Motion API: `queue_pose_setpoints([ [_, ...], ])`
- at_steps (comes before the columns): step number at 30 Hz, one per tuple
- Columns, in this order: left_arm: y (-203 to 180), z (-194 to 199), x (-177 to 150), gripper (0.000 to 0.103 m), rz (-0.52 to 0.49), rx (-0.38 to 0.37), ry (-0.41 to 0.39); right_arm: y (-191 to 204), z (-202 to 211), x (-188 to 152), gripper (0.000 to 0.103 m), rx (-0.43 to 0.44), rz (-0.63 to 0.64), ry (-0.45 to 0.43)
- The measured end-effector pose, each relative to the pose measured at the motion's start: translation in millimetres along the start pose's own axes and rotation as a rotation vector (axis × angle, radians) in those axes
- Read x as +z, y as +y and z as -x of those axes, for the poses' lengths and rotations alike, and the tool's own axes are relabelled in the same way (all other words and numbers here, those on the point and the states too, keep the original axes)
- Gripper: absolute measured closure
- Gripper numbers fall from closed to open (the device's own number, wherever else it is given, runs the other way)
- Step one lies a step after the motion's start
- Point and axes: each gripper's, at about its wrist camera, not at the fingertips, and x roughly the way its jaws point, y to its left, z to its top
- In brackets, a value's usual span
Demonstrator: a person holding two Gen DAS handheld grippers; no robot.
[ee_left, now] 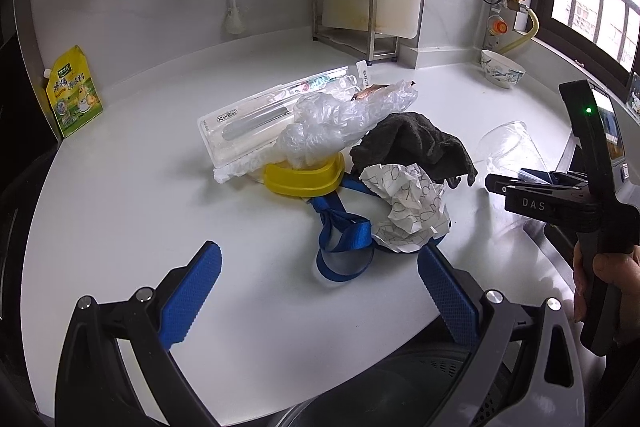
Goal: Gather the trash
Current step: 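Reach the left tool to the crumpled white paper while the right tool reaches the clear cup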
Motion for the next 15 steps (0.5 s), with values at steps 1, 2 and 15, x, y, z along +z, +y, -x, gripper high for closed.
queue_pose_setpoints([
  [1,-1,-1,0,0.006,0.002,-0.002,0.000,-2,1,-1,0.048,0.024,-0.016,0.000],
  [2,-2,-1,0,0.006,0.003,-0.004,0.000,-4,3,-1,0.048,0.037,-0.030,-0.007],
  [15,-24,-11,9,0.006,0.011,0.007,-0.055,-34,40,-16,0.048,0.084,-0.144,-0.149],
])
